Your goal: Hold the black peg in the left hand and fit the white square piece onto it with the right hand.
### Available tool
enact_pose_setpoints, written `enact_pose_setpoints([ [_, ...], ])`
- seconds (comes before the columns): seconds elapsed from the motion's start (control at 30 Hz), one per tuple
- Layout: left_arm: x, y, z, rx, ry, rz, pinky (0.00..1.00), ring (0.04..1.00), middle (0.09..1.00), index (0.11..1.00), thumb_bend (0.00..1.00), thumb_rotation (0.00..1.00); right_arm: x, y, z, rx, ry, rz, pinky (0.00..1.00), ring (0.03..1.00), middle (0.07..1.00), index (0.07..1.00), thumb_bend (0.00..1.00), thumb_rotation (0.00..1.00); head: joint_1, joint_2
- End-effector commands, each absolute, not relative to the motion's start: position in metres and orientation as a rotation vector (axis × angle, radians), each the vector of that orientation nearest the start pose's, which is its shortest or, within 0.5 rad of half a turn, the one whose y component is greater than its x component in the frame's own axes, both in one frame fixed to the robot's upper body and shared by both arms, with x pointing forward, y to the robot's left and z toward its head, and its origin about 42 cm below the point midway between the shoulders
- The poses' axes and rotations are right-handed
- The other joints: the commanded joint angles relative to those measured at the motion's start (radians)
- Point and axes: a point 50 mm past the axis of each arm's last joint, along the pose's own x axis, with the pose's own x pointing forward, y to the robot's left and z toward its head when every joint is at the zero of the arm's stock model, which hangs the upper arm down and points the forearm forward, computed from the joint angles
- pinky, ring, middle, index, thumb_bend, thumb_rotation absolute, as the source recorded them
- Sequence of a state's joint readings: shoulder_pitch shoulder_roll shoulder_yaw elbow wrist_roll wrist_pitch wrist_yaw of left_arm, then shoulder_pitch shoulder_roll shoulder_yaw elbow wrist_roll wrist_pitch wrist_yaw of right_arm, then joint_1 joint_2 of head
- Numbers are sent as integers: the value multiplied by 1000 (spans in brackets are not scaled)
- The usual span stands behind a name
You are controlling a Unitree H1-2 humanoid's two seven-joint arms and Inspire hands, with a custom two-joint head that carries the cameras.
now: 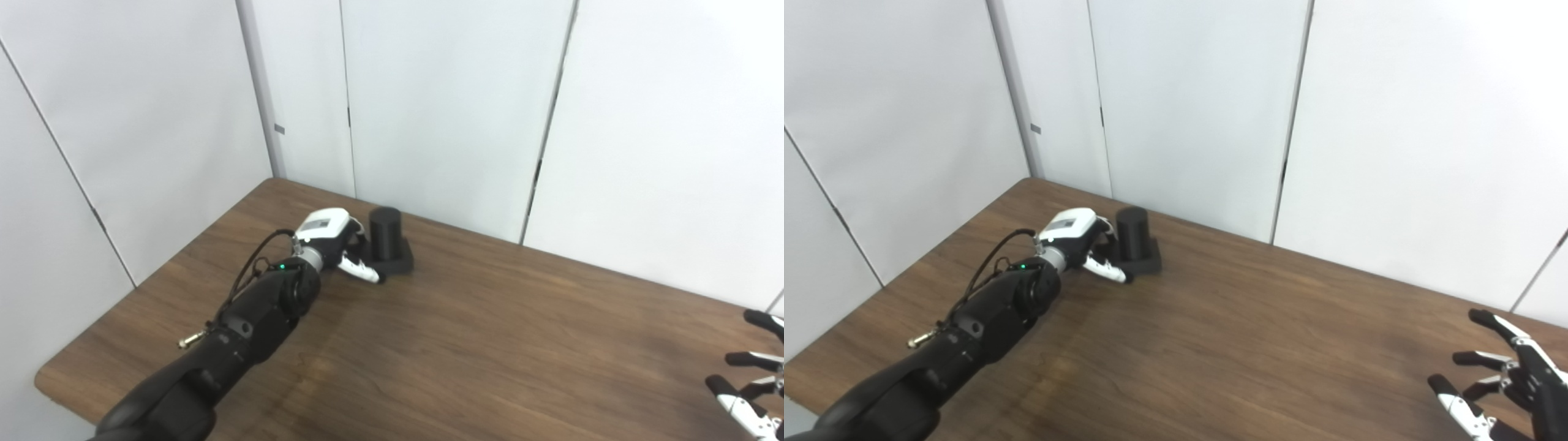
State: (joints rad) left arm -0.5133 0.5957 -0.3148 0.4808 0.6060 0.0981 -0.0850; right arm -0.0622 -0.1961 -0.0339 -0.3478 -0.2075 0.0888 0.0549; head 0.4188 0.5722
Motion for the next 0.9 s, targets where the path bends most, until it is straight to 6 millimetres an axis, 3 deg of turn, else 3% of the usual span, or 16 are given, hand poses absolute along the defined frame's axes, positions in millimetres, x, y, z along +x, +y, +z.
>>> enact_pose_setpoints([
  [0.0,432,356,170,1320,59,-257,960,970,914,483,522,56,291,-258,227,-413,-401,3,364,630,865,787,323,0,-4,0],
  [0.27,416,325,169,1326,-99,-427,999,998,934,484,523,63,290,-255,228,-418,-404,2,387,634,860,786,336,0,-30,13],
  [0.43,410,309,166,1340,-183,-476,972,977,918,483,523,57,291,-255,228,-422,-404,-3,409,655,868,801,337,0,-52,21],
  [0.6,405,291,163,1370,-235,-550,979,986,926,485,523,63,293,-256,224,-422,-402,-9,434,657,865,797,367,0,-110,38],
  [0.77,398,273,160,1348,-299,-618,972,977,928,485,523,64,298,-262,213,-431,-379,-16,548,668,858,790,413,0,-179,55],
  [0.87,395,264,154,1332,-356,-649,933,961,921,485,523,62,301,-266,205,-440,-383,-18,516,663,854,786,439,0,-218,62],
])
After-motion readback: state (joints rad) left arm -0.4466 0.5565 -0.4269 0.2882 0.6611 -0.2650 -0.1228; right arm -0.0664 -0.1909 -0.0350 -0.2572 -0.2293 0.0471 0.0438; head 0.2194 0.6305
